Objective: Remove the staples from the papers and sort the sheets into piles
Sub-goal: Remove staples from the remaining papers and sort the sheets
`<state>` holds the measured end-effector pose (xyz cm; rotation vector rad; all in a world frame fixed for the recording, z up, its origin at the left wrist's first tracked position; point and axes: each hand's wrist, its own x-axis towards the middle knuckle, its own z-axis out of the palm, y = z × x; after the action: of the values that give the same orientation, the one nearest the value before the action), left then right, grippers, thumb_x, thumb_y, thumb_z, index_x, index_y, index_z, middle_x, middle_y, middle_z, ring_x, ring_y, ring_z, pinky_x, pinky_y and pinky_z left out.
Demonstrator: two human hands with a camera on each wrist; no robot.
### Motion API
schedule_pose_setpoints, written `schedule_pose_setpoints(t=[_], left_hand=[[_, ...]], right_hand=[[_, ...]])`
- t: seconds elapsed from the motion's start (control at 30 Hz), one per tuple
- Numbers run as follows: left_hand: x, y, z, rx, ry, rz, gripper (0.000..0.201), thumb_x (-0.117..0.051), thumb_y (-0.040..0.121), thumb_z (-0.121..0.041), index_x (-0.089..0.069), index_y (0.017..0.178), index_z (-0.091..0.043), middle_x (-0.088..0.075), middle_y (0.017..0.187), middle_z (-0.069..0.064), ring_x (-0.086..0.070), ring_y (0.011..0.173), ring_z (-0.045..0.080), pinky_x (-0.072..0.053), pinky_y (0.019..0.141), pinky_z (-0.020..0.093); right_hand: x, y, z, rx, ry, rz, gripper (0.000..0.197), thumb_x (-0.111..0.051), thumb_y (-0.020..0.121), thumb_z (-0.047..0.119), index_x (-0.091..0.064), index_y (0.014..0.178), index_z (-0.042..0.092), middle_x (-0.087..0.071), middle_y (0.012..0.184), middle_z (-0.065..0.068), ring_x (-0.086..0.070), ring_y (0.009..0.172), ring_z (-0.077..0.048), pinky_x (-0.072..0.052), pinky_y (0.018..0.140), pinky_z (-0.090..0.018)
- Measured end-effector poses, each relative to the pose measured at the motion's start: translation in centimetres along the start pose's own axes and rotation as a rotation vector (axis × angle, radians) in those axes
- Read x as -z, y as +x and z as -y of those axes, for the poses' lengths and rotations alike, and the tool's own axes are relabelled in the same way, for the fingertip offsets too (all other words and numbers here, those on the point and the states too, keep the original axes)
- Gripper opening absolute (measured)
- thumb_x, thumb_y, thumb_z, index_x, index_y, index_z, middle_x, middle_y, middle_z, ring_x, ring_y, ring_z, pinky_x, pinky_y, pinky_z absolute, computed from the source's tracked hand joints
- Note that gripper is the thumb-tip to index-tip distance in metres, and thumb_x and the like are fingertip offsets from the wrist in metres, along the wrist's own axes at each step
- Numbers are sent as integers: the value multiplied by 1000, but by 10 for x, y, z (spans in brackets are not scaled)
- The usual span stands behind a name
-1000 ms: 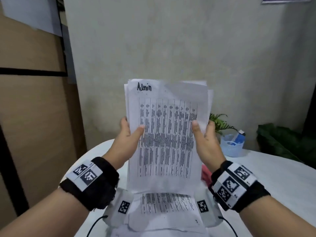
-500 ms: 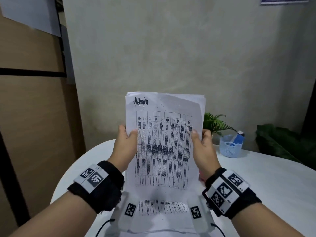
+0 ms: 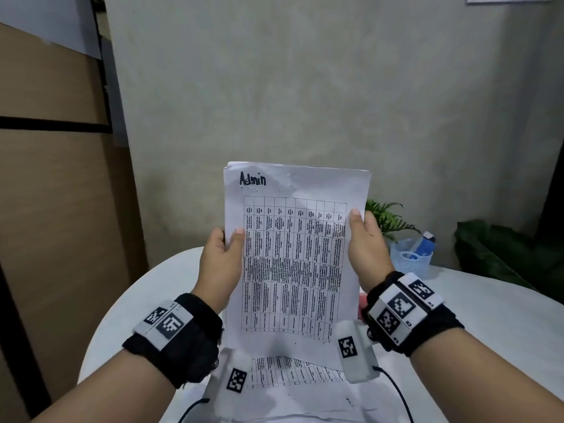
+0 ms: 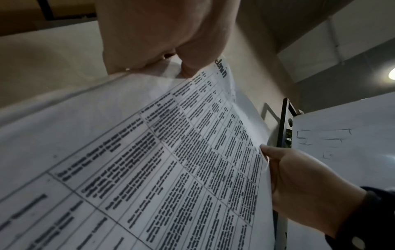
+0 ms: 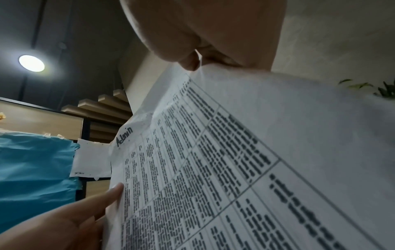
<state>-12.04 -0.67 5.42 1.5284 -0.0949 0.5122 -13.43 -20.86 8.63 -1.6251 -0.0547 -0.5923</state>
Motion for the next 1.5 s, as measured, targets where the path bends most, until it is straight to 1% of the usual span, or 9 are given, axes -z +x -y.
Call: schedule_pose_setpoints(t=[0.23,0.4,0.53,0.67,0.77,0.83,1.0,1.3,1.5], left_hand=[[-3,3,2,-48,72,76,13,-42,101,-23,-51,110,-20,-64,100,-14,-60,91,-2,-45,72,18],[1,21,6,-24,99,21,7,-46,100,-23,-52,103,-23,-66,98,-8,-64,93,12,-52,80,32],[1,33,7,-16,140,-1,8,-50,98,-24,-54,103,-19,-69,100,0,-66,93,22,-54,86,46],[-1,37,10,-30,130,5,4,-51,97,-23,-55,98,-22,-69,99,0,-67,93,22,-53,88,48],[-2,35,12,-17,118,7,8,-52,97,-23,-56,92,-28,-70,97,-4,-67,93,19,-54,88,46],[-3,33,13,-13,131,4,6,-52,96,-26,-56,93,-29,-70,97,-3,-67,92,20,-54,87,48],[-2,27,12,1,128,-9,5,-53,96,-27,-56,93,-27,-70,97,0,-66,94,24,-53,88,50],[2,9,4,-22,91,13,16,-53,96,-28,-57,105,-16,-70,101,0,-66,95,20,-53,89,48],[2,-4,-3,-76,58,54,11,-53,96,-23,-58,104,-18,-70,98,-2,-66,96,20,-53,89,44]], right_hand=[[21,12,-9,-81,-82,158,57,-35,90,58,-42,127,15,-52,119,9,-48,112,-11,-37,100,-32],[56,24,-43,-340,-692,450,89,-54,64,77,-37,130,19,-47,123,-1,-50,113,-20,-38,96,-33],[62,27,-72,-399,-1347,592,73,-65,76,54,-37,131,14,-52,127,-6,-53,112,-21,-42,90,-27],[53,23,-78,-386,-1533,769,29,-70,75,33,-46,83,20,-61,103,-4,-65,94,-21,-51,75,-27],[45,15,-82,-254,-1614,820,21,-55,89,25,-45,105,15,-52,116,-10,-59,111,-27,-49,73,-31],[45,13,-82,-250,-1558,797,30,-38,99,28,-44,123,11,-52,120,-12,-54,114,-28,-43,89,-34],[58,19,-72,-826,-491,360,24,-55,92,26,-58,82,4,-50,59,-8,-53,50,-23,-49,55,-30],[81,13,13,-525,632,101,22,-35,86,-3,-51,102,-3,-47,99,-21,-64,71,-37,-59,64,-43],[31,11,56,-342,372,283,22,-42,82,-11,-57,93,1,-67,84,-10,-68,60,-17,-56,72,-35]])
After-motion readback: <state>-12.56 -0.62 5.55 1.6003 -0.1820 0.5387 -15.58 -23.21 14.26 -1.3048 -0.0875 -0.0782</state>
